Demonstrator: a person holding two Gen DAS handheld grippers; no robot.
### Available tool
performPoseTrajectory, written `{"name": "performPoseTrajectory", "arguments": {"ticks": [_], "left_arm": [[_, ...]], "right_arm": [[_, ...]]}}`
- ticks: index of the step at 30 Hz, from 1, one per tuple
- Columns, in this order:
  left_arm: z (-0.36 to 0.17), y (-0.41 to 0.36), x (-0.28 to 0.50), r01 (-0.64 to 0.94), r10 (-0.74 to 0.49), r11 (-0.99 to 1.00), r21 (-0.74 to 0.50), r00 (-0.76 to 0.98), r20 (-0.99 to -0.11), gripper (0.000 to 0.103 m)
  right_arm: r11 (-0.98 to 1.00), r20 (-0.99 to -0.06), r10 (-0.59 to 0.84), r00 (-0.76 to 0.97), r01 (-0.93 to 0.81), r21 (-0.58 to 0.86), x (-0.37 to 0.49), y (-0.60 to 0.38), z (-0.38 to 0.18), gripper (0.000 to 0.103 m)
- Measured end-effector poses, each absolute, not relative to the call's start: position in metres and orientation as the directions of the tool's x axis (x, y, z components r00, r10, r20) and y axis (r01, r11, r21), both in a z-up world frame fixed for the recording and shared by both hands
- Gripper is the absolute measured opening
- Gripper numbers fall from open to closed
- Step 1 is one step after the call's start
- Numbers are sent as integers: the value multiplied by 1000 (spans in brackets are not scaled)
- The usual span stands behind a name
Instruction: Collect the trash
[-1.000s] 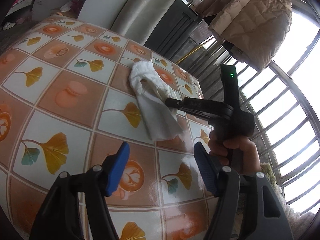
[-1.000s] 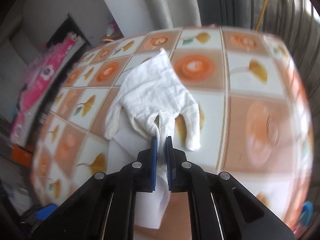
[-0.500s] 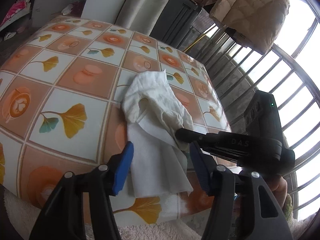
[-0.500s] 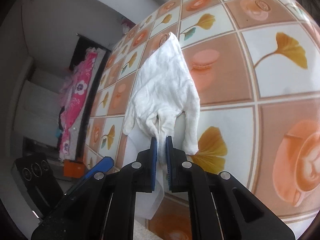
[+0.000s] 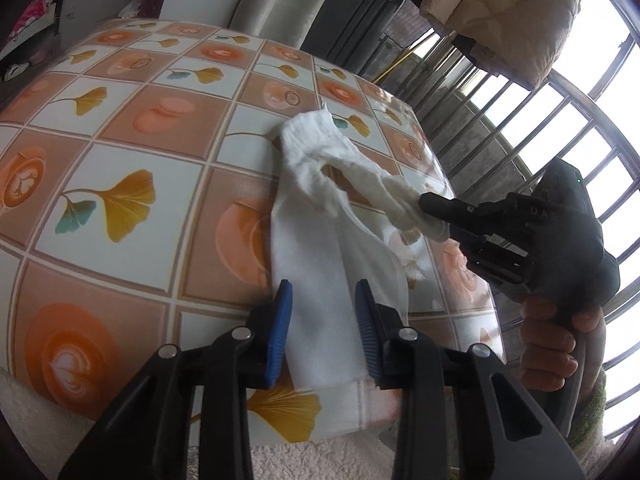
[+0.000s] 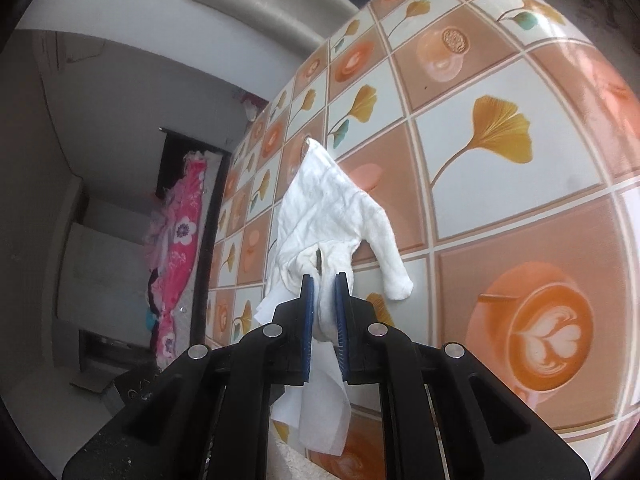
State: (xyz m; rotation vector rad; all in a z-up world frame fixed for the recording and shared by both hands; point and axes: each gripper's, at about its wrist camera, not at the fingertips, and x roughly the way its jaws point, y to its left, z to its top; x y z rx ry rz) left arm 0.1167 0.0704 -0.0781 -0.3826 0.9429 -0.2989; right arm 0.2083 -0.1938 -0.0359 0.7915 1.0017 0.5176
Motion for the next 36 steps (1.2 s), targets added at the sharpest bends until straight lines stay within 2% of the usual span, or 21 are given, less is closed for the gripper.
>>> {"name": "performPoseTrajectory", "arguments": {"ticks": [8,14,18,24,26,29,31,33,36], "left_arm": [[-78,75,120,61,-376,906,-418,568,-732,27],[-75,62,124,85,-290,951,-296,571,-768,27],[-73,57,131,99,-254,965,-241,571,-781,32],[-67,64,144,94,-276,958,-273,574,-771,37],[-66,62,148,111,-284,956,-271,566,-773,40],[-66,56,155,135,-274,961,-240,555,-785,42],[-67,50,159,150,-264,965,-217,555,-789,42],[-69,46,164,157,-250,968,-196,553,-795,42],[-73,40,170,166,-220,974,-153,550,-805,42]], "right_arm": [[675,-550,603,578,-3,738,197,-222,-26,8],[688,-562,567,603,29,725,192,-235,-30,8],[730,-595,539,596,22,684,189,-236,-34,8],[782,-614,464,638,31,623,178,-264,-24,11],[804,-624,446,642,20,595,179,-266,-17,19],[843,-633,423,648,-26,537,185,-255,-8,42],[873,-647,412,642,-75,481,189,-244,-2,48],[895,-670,412,617,-137,424,195,-228,1,58],[924,-710,382,592,-217,316,211,-196,1,64]]}}
